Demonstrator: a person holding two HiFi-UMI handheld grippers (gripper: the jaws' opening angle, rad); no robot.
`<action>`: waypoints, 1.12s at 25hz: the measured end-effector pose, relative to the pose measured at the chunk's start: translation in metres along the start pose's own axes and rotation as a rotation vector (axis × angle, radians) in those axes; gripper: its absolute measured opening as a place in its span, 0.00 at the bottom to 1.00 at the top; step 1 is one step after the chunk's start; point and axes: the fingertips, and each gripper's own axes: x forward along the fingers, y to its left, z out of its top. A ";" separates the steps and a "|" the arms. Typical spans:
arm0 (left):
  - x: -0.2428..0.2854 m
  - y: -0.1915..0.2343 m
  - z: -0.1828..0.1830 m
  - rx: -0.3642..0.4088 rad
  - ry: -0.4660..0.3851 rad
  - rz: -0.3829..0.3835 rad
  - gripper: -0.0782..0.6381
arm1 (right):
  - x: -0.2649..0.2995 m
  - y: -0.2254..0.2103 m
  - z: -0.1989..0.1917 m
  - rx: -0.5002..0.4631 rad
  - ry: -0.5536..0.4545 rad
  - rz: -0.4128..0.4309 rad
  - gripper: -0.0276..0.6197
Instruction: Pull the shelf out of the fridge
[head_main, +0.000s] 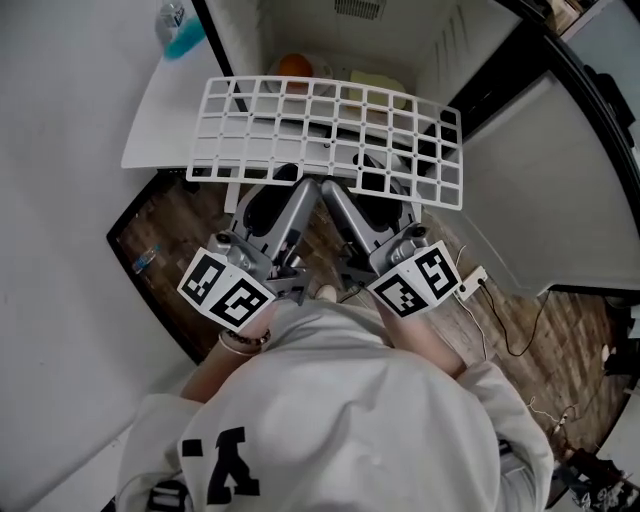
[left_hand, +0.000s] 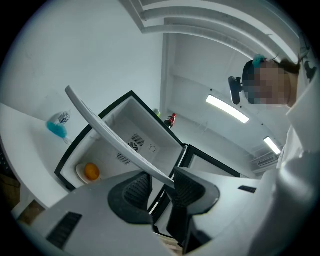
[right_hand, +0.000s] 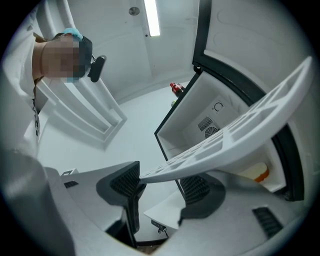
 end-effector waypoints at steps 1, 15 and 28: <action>0.000 0.000 0.001 0.004 0.000 -0.003 0.30 | 0.001 0.001 0.000 -0.001 -0.001 0.001 0.45; -0.046 -0.019 0.003 -0.021 0.011 -0.024 0.30 | -0.024 0.045 -0.010 -0.022 -0.010 -0.029 0.45; -0.142 -0.075 0.004 0.003 -0.014 -0.044 0.30 | -0.084 0.138 -0.025 -0.045 -0.037 -0.004 0.45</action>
